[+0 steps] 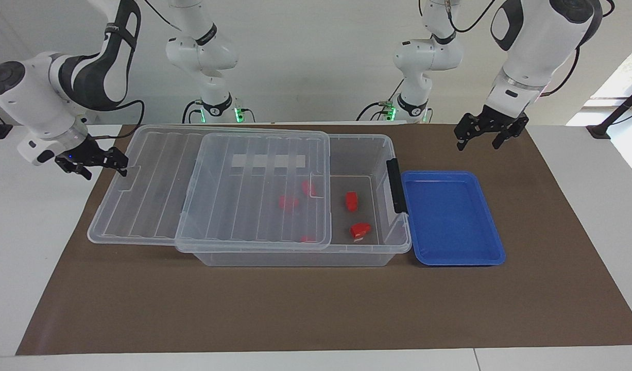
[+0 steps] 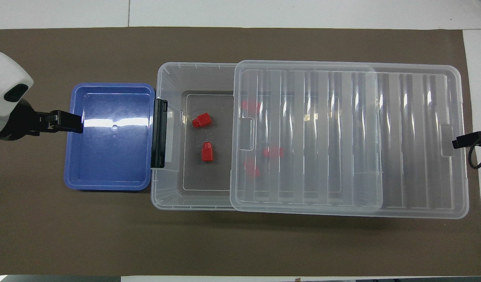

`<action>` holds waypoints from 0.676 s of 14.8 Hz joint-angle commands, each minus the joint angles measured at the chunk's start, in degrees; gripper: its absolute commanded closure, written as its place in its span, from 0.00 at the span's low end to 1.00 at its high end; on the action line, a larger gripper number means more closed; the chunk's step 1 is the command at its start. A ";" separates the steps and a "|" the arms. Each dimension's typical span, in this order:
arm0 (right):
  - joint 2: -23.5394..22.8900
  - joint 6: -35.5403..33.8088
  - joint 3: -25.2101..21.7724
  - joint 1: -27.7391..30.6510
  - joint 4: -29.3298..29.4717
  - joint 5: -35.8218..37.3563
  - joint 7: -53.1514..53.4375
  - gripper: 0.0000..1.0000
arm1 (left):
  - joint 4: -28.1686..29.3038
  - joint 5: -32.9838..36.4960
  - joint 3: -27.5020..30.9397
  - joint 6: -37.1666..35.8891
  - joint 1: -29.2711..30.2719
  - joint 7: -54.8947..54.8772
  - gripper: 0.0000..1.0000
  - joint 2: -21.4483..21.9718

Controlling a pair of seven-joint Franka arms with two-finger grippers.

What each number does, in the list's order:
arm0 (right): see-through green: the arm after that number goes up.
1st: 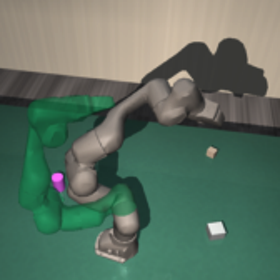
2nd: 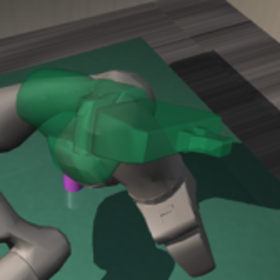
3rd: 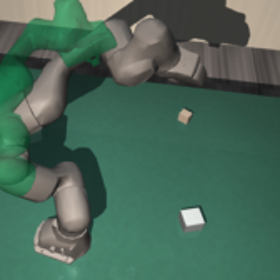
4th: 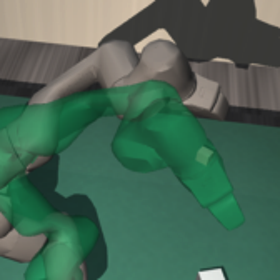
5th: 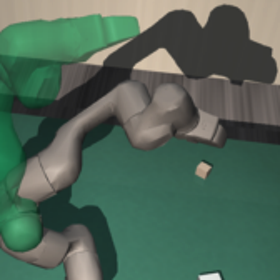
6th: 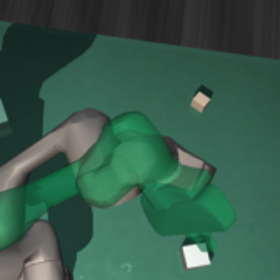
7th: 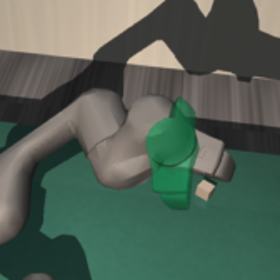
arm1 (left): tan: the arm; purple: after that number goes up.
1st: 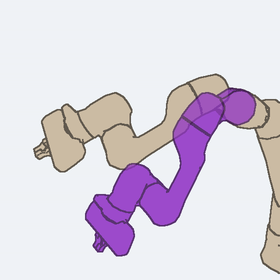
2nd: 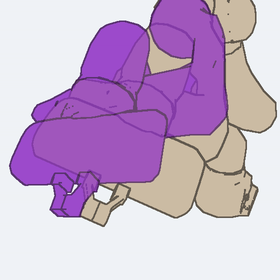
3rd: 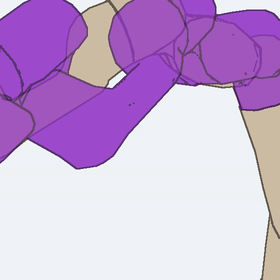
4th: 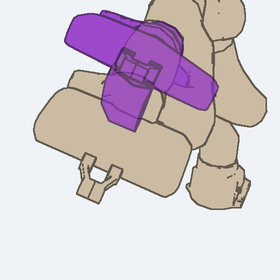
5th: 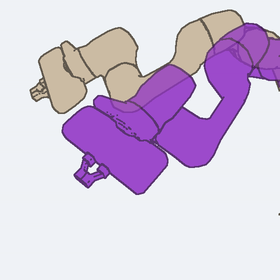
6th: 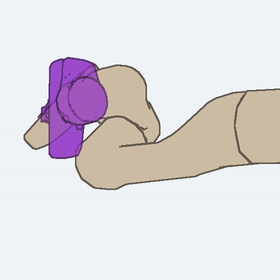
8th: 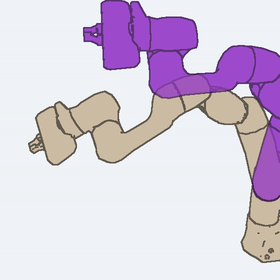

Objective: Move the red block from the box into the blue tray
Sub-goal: 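Reach the left gripper over the blue tray into the opened box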

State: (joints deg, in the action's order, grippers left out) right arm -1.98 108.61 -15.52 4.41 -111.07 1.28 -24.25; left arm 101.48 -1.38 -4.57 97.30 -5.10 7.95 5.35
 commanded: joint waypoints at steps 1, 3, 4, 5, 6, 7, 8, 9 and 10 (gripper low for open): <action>0.57 0.91 -0.13 0.69 -0.72 0.83 -1.50 0.00 | 3.54 0.24 0.43 3.94 -4.99 5.30 0.00 1.16; 0.57 0.91 -0.13 0.60 -0.72 0.92 -1.50 0.00 | 5.47 0.24 0.35 6.93 -8.86 10.31 0.00 0.98; 0.57 0.91 -0.21 0.69 -0.72 0.92 -1.59 0.00 | 6.44 0.24 0.35 8.51 -11.13 12.94 0.00 0.89; 0.57 0.91 -0.65 0.69 -0.72 1.00 -1.68 0.00 | 7.49 0.24 0.43 10.44 -13.25 15.58 0.00 0.63; 0.57 0.91 -0.74 0.69 -0.72 1.00 -2.20 0.00 | 8.37 0.24 0.35 12.63 -15.01 17.87 0.00 0.37; 0.57 0.91 -0.83 0.69 -0.72 1.00 -2.64 0.00 | 9.25 0.24 0.43 14.39 -16.94 19.98 0.00 0.28; 0.57 0.99 -0.92 0.69 -0.72 1.00 -2.73 0.00 | 9.69 0.24 0.35 15.54 -18.52 22.17 0.00 -0.42; 0.57 0.99 -1.18 0.69 -0.72 1.00 -2.82 0.00 | 9.70 0.24 0.43 16.34 -20.54 24.89 0.00 -2.17; 0.57 0.99 -1.44 0.69 -0.72 1.18 -3.00 0.00 | 9.70 0.24 0.43 17.30 -21.69 27.01 0.00 -2.97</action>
State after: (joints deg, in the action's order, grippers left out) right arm -1.98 108.66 -16.27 4.73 -111.07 1.47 -25.23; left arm 110.48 -1.39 -5.04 111.83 -23.82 30.77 4.24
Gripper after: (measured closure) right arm 0.000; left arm 0.000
